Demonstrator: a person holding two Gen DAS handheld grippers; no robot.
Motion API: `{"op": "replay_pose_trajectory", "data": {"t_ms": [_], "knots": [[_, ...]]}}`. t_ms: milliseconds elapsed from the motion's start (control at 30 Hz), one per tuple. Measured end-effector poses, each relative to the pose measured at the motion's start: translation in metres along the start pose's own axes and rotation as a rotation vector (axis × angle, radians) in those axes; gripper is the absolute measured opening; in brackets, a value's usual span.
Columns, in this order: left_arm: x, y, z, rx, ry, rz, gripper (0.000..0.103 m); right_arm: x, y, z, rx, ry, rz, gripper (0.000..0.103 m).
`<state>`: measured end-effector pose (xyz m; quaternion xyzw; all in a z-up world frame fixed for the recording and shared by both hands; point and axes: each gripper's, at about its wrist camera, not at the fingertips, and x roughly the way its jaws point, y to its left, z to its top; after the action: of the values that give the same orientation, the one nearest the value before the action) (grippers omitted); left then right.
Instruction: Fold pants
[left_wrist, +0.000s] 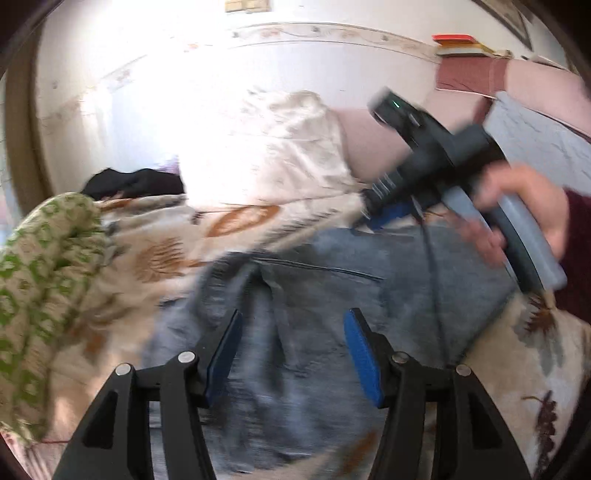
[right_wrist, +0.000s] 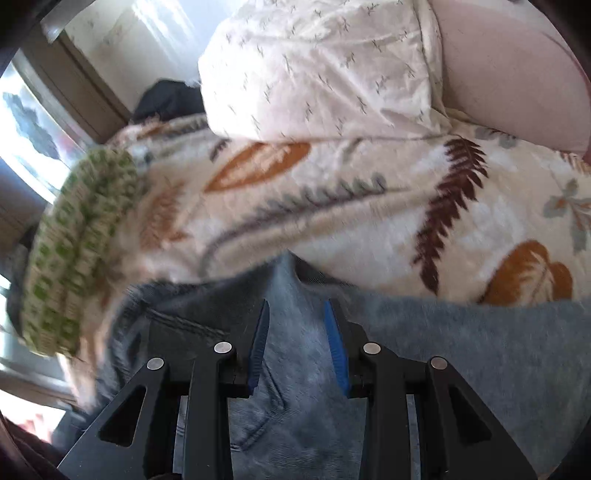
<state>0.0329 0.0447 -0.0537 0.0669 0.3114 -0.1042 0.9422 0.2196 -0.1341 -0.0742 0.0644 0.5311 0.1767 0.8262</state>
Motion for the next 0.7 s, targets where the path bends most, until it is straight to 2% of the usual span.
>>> {"op": "replay_pose_trajectory", "data": {"t_ms": [100,200,233,300,433,500,567,700], "knots": [[0.007,0.026,-0.001,-0.083,0.062,0.061,0.061,0.025,-0.008,-0.007,0.065,0.052,-0.013,0.030],[0.027,0.047,-0.013,-0.126,0.202,0.152,0.061,0.044,-0.011,-0.009,0.060,0.044,-0.069,0.031],[0.032,0.054,-0.021,-0.150,0.256,0.150,0.061,0.056,-0.016,-0.009,0.097,0.067,-0.061,0.032],[0.043,0.063,-0.034,-0.195,0.340,0.137,0.063,0.054,-0.021,-0.006,0.137,0.039,-0.043,0.034],[0.036,0.064,-0.038,-0.177,0.327,0.135,0.067,0.037,-0.020,-0.007,0.169,0.021,-0.064,0.035],[0.033,0.066,-0.039,-0.193,0.322,0.125,0.067,0.013,-0.019,-0.014,0.176,-0.026,-0.035,0.036],[0.029,0.070,-0.038,-0.206,0.307,0.126,0.067,-0.016,-0.014,-0.027,0.167,-0.069,-0.032,0.046],[0.010,0.069,-0.029,-0.190,0.245,0.150,0.067,-0.073,0.002,-0.063,0.088,-0.161,-0.106,0.054]]}}
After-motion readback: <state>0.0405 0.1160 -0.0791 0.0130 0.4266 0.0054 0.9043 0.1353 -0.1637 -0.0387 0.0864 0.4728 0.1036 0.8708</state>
